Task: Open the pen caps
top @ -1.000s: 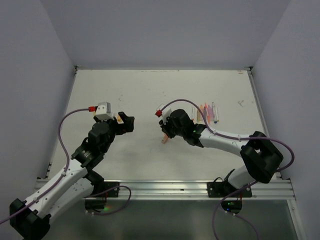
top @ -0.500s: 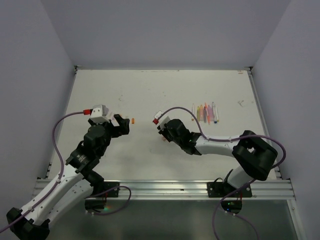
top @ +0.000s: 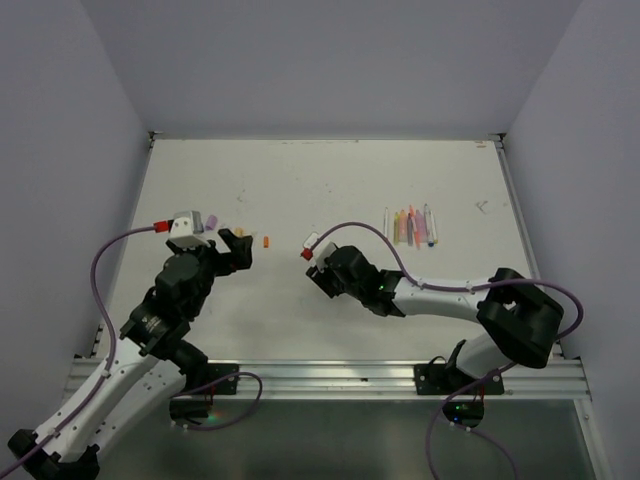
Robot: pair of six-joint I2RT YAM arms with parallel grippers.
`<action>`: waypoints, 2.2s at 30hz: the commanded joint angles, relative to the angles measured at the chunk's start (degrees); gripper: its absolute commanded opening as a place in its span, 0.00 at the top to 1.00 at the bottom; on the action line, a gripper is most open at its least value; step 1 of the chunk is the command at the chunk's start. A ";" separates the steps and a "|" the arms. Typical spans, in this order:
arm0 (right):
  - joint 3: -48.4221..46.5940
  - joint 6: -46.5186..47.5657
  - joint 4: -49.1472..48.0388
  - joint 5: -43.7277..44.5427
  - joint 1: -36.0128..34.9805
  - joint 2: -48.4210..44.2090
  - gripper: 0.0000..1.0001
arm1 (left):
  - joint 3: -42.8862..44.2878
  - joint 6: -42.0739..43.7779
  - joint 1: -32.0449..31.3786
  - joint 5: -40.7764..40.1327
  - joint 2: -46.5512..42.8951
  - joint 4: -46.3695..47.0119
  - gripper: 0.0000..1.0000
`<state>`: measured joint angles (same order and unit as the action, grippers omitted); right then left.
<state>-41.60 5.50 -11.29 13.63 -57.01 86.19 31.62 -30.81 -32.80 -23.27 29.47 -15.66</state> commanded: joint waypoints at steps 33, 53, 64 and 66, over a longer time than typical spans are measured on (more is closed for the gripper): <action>-18.51 -22.30 42.31 30.92 25.37 -44.49 0.01 | 21.18 7.43 9.50 -5.46 8.41 -17.47 0.00; -25.20 -3.92 42.23 29.18 25.37 -65.97 0.01 | 40.63 24.57 9.42 -28.41 -11.98 -18.79 0.00; -22.65 -2.51 39.77 27.24 25.37 -65.89 0.01 | 34.57 22.20 9.07 -31.05 -14.97 -15.37 0.00; -22.47 -2.25 39.59 27.07 25.37 -65.98 0.02 | 33.95 21.93 8.98 -31.22 -15.06 -15.02 0.00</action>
<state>-64.51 1.23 30.37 41.98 -31.53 19.79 66.35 -8.80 -23.66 -52.56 14.90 -34.06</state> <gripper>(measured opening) 0.985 0.997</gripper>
